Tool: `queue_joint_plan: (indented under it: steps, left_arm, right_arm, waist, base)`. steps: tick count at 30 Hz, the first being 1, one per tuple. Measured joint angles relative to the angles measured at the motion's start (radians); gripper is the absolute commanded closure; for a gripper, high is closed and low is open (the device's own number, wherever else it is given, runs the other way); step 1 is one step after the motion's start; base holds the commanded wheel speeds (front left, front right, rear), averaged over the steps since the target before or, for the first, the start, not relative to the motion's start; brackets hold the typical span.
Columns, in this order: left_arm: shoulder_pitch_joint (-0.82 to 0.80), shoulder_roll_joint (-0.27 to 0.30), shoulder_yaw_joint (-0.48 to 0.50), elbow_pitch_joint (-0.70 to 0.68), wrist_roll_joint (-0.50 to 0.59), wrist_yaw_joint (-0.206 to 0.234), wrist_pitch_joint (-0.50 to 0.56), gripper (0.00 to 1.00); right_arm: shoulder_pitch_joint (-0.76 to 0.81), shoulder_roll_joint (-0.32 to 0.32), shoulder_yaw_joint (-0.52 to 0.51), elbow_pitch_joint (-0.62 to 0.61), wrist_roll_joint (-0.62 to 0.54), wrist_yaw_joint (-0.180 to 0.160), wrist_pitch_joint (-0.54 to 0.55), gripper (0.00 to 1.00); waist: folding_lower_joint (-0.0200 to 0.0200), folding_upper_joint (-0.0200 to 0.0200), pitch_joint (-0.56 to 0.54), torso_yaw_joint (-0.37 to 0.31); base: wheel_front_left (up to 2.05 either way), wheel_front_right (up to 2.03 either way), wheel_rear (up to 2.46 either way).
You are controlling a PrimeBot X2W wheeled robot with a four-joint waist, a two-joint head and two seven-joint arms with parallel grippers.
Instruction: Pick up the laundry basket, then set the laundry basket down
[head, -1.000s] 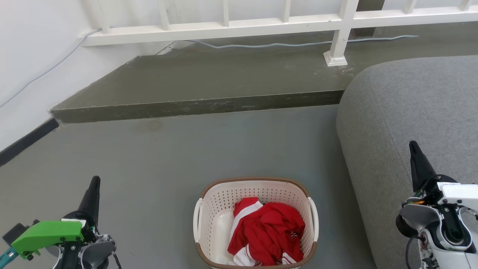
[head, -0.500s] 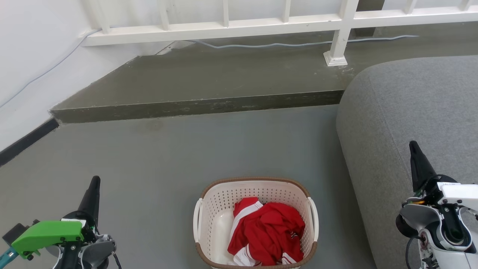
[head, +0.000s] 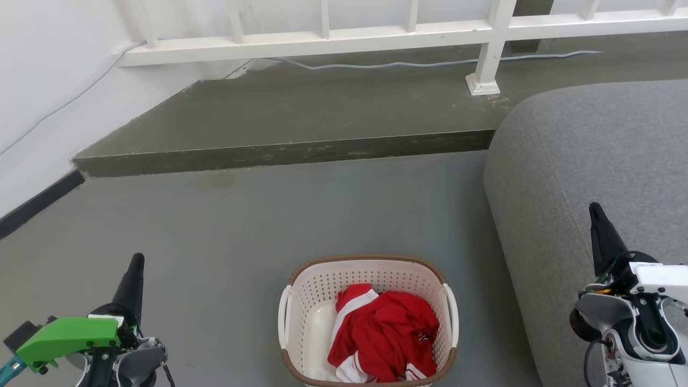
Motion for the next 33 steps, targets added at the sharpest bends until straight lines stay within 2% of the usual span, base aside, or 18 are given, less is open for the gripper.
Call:
queue_joint_plan:
  steps: [33]
  left_arm:
    - [0.0, 0.0, 0.0, 0.0, 0.0, 0.0, 0.0, 1.0]
  right_arm:
    - [0.0, 0.001, -0.001, 0.0, 0.0, 0.0, 0.0, 1.0]
  waist:
    - [0.0, 0.0, 0.0, 0.0]
  base:
    - [0.0, 0.0, 0.0]
